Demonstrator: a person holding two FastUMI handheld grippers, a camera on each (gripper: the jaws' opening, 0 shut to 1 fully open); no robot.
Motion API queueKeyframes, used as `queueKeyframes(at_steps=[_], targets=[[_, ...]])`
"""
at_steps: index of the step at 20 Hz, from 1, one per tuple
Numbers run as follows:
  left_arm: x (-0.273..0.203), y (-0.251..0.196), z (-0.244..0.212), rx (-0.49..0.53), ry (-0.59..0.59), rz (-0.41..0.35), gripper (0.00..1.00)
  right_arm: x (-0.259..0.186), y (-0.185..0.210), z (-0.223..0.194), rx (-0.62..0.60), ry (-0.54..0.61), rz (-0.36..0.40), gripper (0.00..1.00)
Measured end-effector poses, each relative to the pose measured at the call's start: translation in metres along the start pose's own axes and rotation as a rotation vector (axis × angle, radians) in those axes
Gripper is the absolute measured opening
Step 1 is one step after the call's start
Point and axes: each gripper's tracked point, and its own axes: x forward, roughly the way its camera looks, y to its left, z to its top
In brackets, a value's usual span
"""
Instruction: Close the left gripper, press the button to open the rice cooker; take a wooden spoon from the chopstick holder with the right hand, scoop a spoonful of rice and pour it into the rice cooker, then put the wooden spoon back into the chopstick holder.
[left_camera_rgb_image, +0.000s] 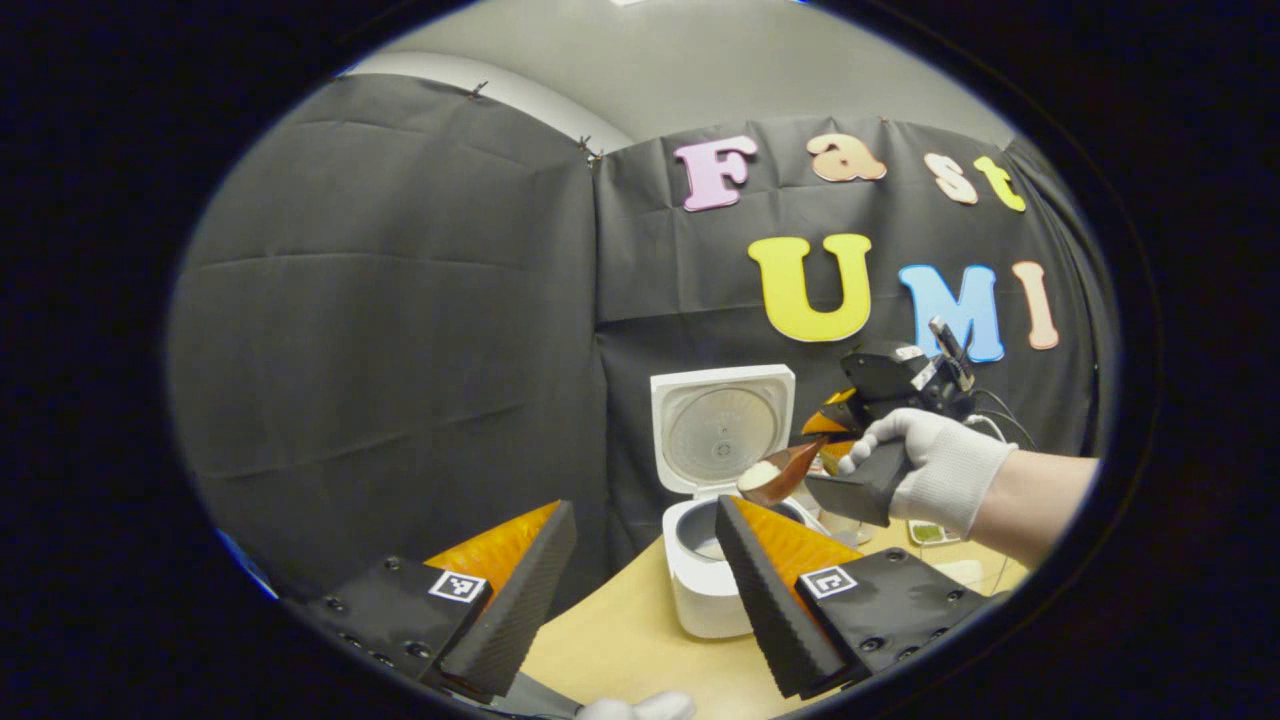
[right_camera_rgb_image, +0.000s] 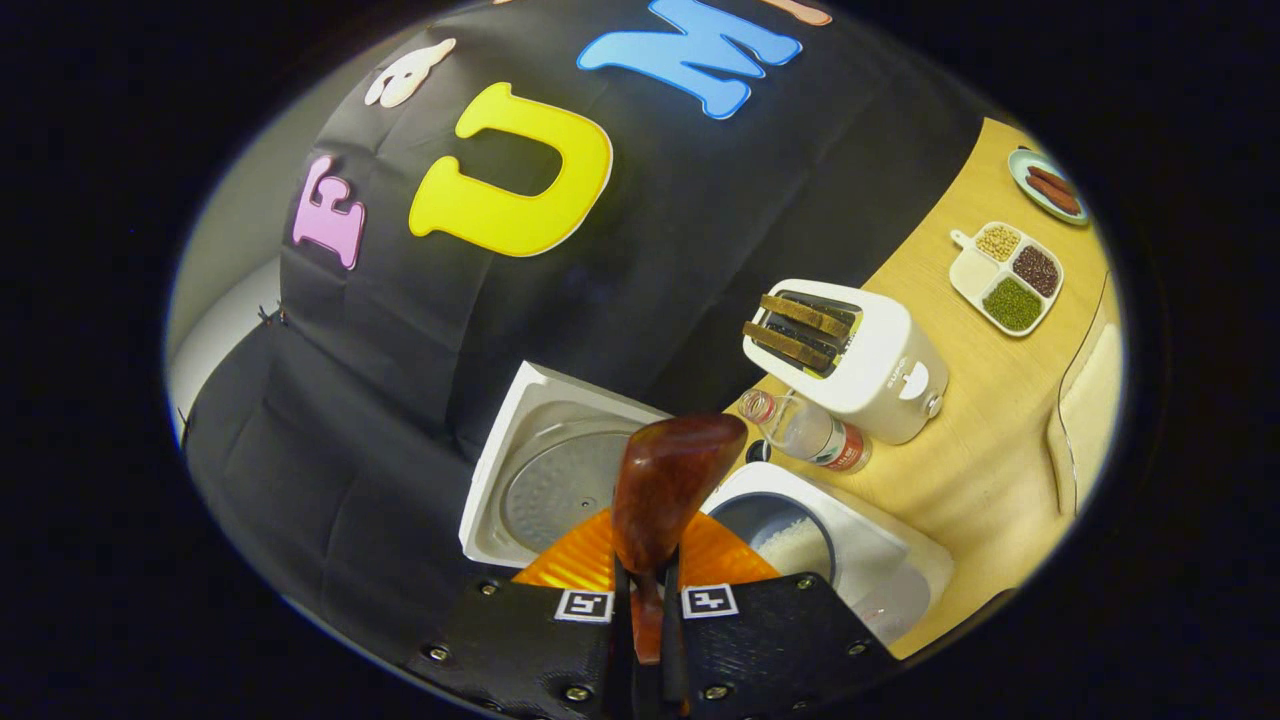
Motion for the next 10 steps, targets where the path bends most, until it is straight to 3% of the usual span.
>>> queueKeyframes(at_steps=[4, 10], targets=[[0.002, 0.008, -0.009, -0.006, 0.021, 0.020, 1.00, 0.013, -0.012, 0.000, -0.195, -0.050, -0.059, 0.11], [-0.005, 0.016, -0.013, 0.018, 0.031, 0.040, 1.00, 0.024, -0.001, -0.010, -0.591, -0.142, -0.066, 0.10]])
